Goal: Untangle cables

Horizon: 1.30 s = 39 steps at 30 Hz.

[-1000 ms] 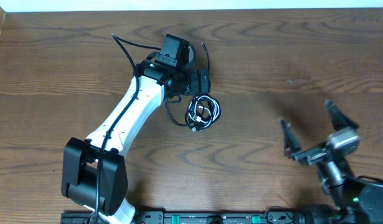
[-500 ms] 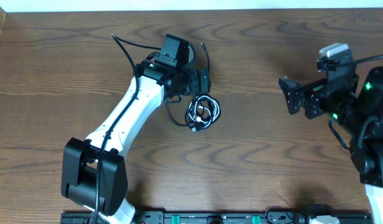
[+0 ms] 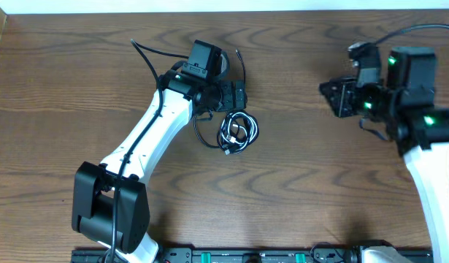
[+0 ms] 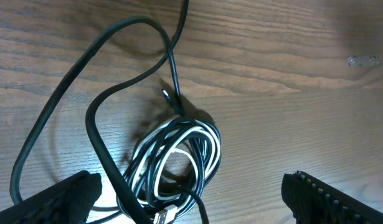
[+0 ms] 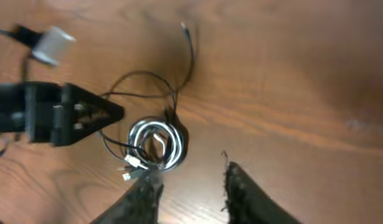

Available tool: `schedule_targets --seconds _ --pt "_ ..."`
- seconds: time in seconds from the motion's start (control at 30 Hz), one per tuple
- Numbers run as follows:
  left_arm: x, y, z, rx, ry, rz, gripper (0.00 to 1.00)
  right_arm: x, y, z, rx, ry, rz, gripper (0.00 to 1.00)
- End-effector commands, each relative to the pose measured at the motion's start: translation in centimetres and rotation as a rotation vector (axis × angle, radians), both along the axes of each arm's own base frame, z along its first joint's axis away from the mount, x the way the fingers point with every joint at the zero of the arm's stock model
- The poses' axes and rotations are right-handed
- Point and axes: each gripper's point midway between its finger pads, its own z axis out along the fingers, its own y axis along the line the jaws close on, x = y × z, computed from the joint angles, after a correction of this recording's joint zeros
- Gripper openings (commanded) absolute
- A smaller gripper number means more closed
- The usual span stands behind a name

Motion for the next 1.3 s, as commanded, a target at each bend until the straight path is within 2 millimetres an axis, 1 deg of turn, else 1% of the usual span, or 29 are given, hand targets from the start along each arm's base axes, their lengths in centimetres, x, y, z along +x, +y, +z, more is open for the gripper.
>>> schedule_targets --seconds 0.0,0.03,0.13,0.2,0.27,0.3,0.33,0.37,0.4,0.47,0.5,0.57,0.67,0.73,0.8,0.83,0.87,0.97,1.03,1.1,1.17,1.2,1.27 --pt "0.5 0.1 1.6 -0.002 -0.045 0.002 0.98 1.0 0.5 -2.3 0.011 0.085 -0.010 0.63" --pt "0.5 0.1 1.6 -0.002 -0.045 0.002 0.98 1.3 1.1 -3.7 0.006 0.123 0.007 0.65" --pt "0.5 0.1 1.6 -0.002 -0.045 0.002 0.98 1.6 3.5 -6.7 -0.007 0.194 0.065 0.68" --pt "0.5 0.1 1.6 -0.002 -0.045 0.002 0.98 2.1 4.8 -8.7 -0.006 0.238 0.083 0.68" --pt "0.5 0.1 1.6 -0.002 -0.045 0.002 0.98 2.7 5.7 -10.8 0.005 0.287 0.072 0.64" --pt "0.5 0.1 1.6 -0.002 -0.045 0.002 0.98 3.2 6.4 -12.0 0.028 0.306 0.088 0.63" --pt "0.5 0.1 1.6 -0.002 -0.045 0.002 0.98 3.5 7.2 -12.8 0.060 0.316 0.117 0.63" --pt "0.5 0.1 1.6 -0.002 -0.045 0.002 0.98 3.8 8.9 -14.2 0.150 0.350 0.185 0.61" --pt "0.5 0.1 1.6 -0.002 -0.045 0.002 0.98 3.9 9.7 -14.8 0.190 0.359 0.220 0.61" --pt "0.5 0.1 1.6 -0.002 -0.045 0.002 0.98 3.9 11.5 -17.0 0.267 0.397 0.284 0.59" --pt "0.5 0.1 1.6 -0.002 -0.045 0.002 0.98 3.9 11.9 -17.8 0.272 0.407 0.295 0.59" --pt "0.5 0.1 1.6 -0.002 -0.045 0.002 0.98 3.9 13.6 -20.8 0.260 0.421 0.331 0.59" --pt "0.5 0.1 1.6 -0.002 -0.045 0.002 0.98 3.9 15.6 -23.0 0.245 0.399 0.372 0.59" --pt "0.5 0.1 1.6 -0.002 -0.045 0.002 0.98 4.1 16.2 -24.5 0.192 0.381 0.367 0.58" --pt "0.5 0.1 1.6 -0.002 -0.045 0.002 0.98 4.2 16.3 -25.9 0.110 0.382 0.314 0.58" --pt "0.5 0.1 1.6 -0.002 -0.045 0.002 0.98 4.3 16.3 -26.3 0.079 0.385 0.283 0.56" --pt "0.5 0.1 1.6 -0.002 -0.045 0.002 0.98 4.4 16.3 -26.6 0.062 0.389 0.257 0.52" --pt "0.5 0.1 1.6 -0.002 -0.045 0.002 0.98 4.7 16.4 -26.9 0.032 0.384 0.204 0.43" --pt "0.5 0.1 1.6 -0.002 -0.045 0.002 0.98 5.0 16.9 -26.7 0.035 0.361 0.212 0.41" --pt "0.5 0.1 1.6 -0.002 -0.045 0.002 0.98 5.1 17.5 -26.5 0.027 0.330 0.235 0.37" --pt "0.5 0.1 1.6 -0.002 -0.045 0.002 0.98 5.0 17.7 -26.7 -0.004 0.320 0.229 0.37" --pt "0.5 0.1 1.6 -0.002 -0.045 0.002 0.98 4.9 17.8 -26.8 -0.012 0.317 0.230 0.33" --pt "0.5 0.1 1.6 -0.002 -0.045 0.002 0.98 4.8 17.8 -26.8 -0.012 0.323 0.229 0.14"
